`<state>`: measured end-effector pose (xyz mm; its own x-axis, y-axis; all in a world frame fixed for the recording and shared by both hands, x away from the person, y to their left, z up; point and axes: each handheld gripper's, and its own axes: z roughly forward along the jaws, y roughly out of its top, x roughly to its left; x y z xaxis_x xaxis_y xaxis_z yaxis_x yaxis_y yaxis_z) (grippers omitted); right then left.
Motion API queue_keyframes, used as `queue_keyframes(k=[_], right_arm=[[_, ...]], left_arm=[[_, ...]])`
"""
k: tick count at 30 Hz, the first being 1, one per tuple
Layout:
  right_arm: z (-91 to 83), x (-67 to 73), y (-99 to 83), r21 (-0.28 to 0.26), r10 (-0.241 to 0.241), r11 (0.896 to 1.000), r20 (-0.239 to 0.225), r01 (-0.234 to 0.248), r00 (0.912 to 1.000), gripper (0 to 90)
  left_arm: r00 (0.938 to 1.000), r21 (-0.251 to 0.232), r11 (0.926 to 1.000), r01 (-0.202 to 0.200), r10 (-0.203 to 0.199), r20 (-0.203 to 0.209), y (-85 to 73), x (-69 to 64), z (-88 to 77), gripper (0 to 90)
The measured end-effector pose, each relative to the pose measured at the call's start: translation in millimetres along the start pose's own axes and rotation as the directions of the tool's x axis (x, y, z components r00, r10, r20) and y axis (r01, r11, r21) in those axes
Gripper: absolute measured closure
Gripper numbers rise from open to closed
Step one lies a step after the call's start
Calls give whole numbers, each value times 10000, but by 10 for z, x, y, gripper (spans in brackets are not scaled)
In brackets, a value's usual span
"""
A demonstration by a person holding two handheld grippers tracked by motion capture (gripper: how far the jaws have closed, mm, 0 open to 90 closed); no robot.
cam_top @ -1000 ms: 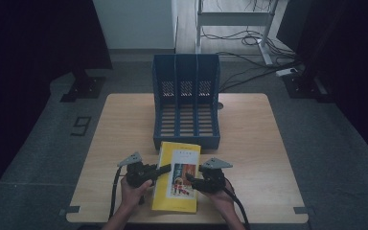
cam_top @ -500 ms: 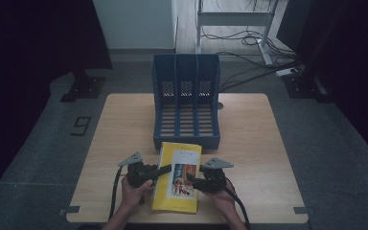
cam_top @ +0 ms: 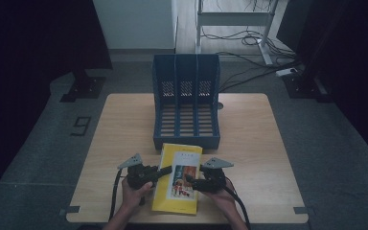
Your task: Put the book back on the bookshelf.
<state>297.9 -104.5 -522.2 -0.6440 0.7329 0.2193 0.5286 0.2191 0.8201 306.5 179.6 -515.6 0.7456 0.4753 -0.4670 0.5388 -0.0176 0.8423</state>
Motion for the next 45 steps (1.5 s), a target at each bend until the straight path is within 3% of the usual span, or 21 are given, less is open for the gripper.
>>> queue_keyframes(k=[11, 20, 34, 45], right_arm=[[-15, 25, 17, -125, -2, 9999, 58, 2, 10000, 319], [-17, 53, 22, -227, -322, 9992, 64, 323, 9995, 321], [-62, 132, 64, -505, -711, 9962, 80, 714, 9974, 347], [-68, 165, 87, -573, -866, 9947, -164, 855, 9961, 369]], left_arm=[[9998, 250, 9996, 93, -97, 186, 41, 19, -14, 726], [9990, 446, 9987, 229, -246, 378, 52, 31, -6, 718], [9996, 522, 9985, 134, -147, 228, 86, -13, -10, 721], [9999, 628, 9980, 106, -111, 73, 99, -62, -38, 732]])
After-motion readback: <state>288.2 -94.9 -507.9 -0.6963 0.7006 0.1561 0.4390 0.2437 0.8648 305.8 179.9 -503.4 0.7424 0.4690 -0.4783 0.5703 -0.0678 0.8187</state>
